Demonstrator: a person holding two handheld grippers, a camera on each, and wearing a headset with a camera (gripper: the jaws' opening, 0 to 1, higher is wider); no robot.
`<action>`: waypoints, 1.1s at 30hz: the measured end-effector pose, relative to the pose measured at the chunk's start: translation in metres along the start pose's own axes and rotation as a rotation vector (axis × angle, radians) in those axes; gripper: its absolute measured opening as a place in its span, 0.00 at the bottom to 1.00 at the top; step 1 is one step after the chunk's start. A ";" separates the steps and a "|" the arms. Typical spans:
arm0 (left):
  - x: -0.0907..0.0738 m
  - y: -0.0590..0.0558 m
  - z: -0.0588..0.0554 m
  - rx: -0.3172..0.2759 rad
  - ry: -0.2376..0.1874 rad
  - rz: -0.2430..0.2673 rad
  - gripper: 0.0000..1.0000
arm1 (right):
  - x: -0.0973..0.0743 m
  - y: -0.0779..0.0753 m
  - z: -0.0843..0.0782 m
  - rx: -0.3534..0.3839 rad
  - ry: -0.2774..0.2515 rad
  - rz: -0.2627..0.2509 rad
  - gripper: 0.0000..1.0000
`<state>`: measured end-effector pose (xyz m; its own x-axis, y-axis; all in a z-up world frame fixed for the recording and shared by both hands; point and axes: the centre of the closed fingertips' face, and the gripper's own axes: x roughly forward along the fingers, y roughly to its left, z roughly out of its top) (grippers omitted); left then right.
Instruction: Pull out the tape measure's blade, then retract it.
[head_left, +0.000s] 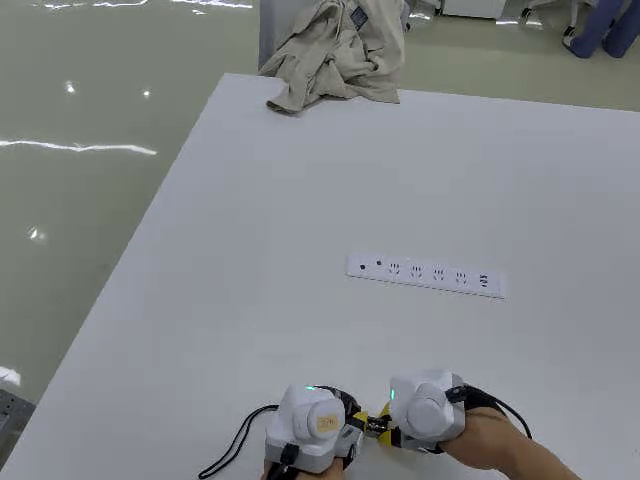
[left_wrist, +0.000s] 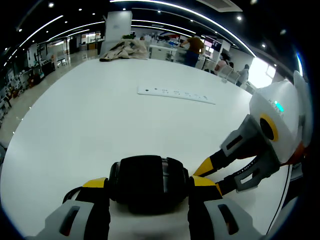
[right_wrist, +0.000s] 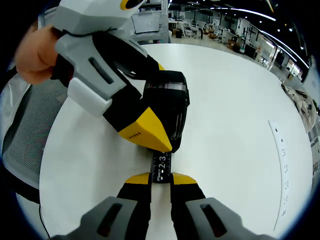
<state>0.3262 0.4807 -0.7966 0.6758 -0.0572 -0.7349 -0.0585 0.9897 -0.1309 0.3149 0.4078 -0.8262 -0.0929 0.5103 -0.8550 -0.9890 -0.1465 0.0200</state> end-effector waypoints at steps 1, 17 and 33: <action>0.000 0.000 0.000 0.000 0.001 0.001 0.60 | 0.000 0.000 0.001 0.000 -0.002 -0.001 0.13; 0.000 0.000 0.000 0.007 -0.004 -0.003 0.60 | 0.004 -0.001 0.006 0.003 -0.004 -0.005 0.13; 0.001 0.000 0.001 0.027 -0.019 -0.004 0.59 | 0.009 -0.001 0.014 0.024 -0.035 -0.023 0.13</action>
<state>0.3272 0.4805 -0.7963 0.6901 -0.0588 -0.7213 -0.0363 0.9926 -0.1156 0.3138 0.4242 -0.8263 -0.0741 0.5430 -0.8365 -0.9933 -0.1147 0.0135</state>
